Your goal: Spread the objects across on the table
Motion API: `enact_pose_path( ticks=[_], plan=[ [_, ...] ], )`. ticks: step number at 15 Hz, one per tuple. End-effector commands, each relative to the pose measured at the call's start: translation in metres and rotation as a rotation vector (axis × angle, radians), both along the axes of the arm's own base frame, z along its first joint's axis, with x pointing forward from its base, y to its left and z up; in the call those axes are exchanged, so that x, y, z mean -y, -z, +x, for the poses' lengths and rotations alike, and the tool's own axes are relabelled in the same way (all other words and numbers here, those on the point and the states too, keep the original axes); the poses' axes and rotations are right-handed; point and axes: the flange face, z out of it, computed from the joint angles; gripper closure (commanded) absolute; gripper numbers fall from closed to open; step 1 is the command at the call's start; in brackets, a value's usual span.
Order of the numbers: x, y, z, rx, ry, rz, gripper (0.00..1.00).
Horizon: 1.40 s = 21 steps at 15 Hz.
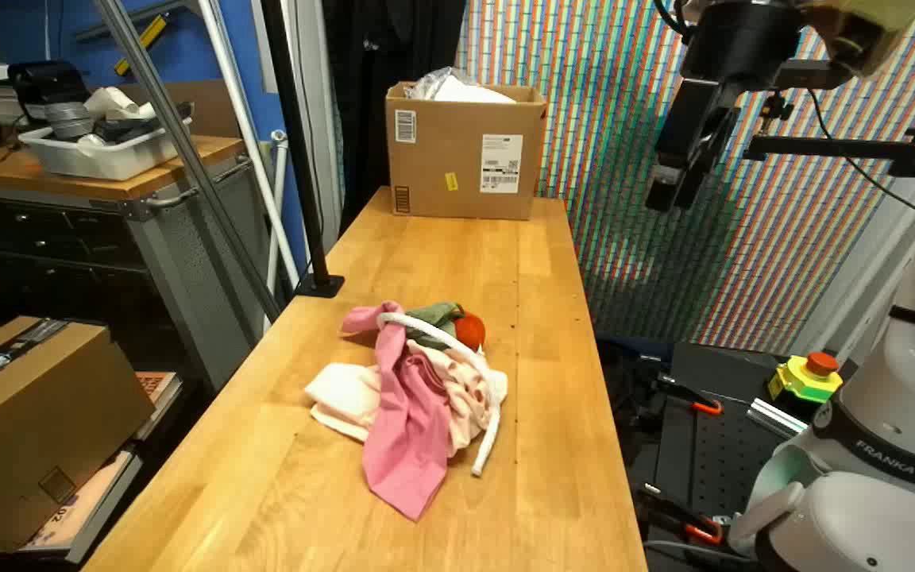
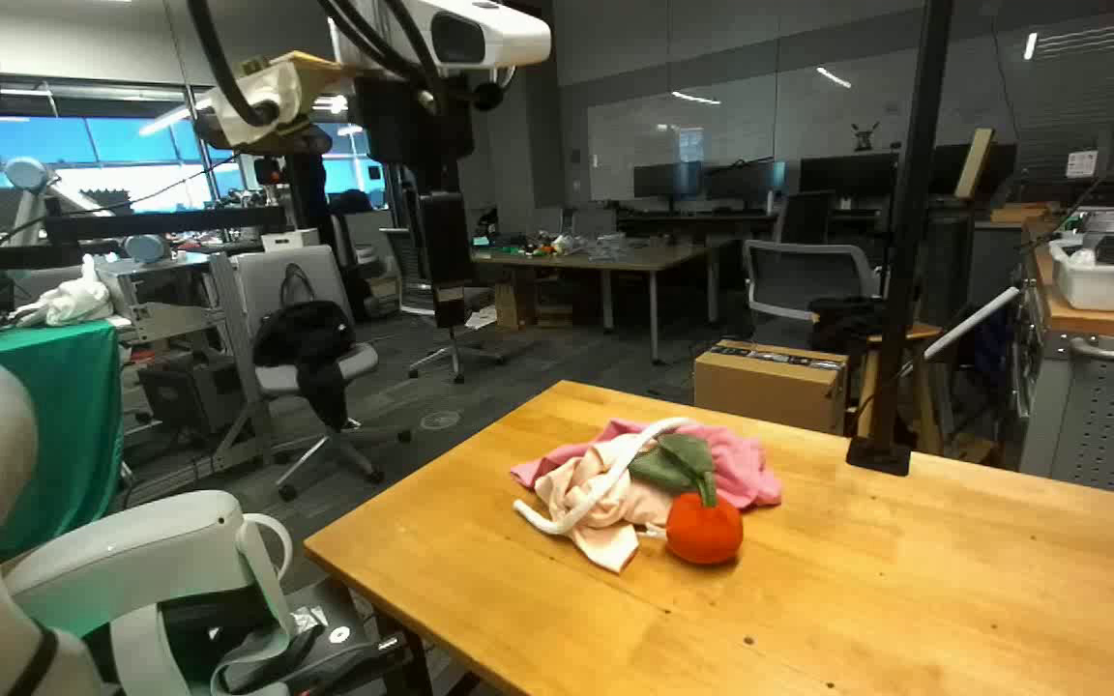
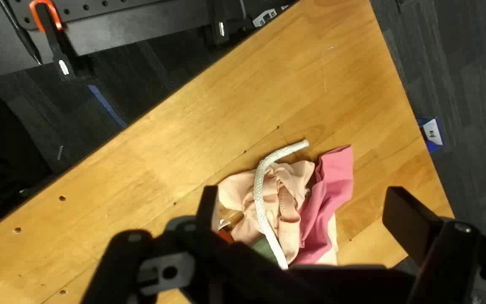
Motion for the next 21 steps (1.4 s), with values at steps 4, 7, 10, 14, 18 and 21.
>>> enact_pose_path(
  ticks=[4, 7, 10, 14, 18, 21],
  plan=[
    [0.0, -0.004, 0.0, 0.007, 0.0, 0.0, 0.0],
    [-0.001, 0.0, 0.004, 0.011, 0.008, -0.019, 0.0],
    [-0.009, 0.001, 0.018, 0.024, -0.015, -0.046, 0.0],
    [-0.027, 0.007, 0.052, 0.064, -0.029, -0.09, 0.0],
    [-0.046, 0.012, 0.089, 0.046, -0.058, -0.11, 0.0],
    [-0.061, 0.018, 0.114, -0.036, -0.098, -0.121, 0.0]
  ],
)
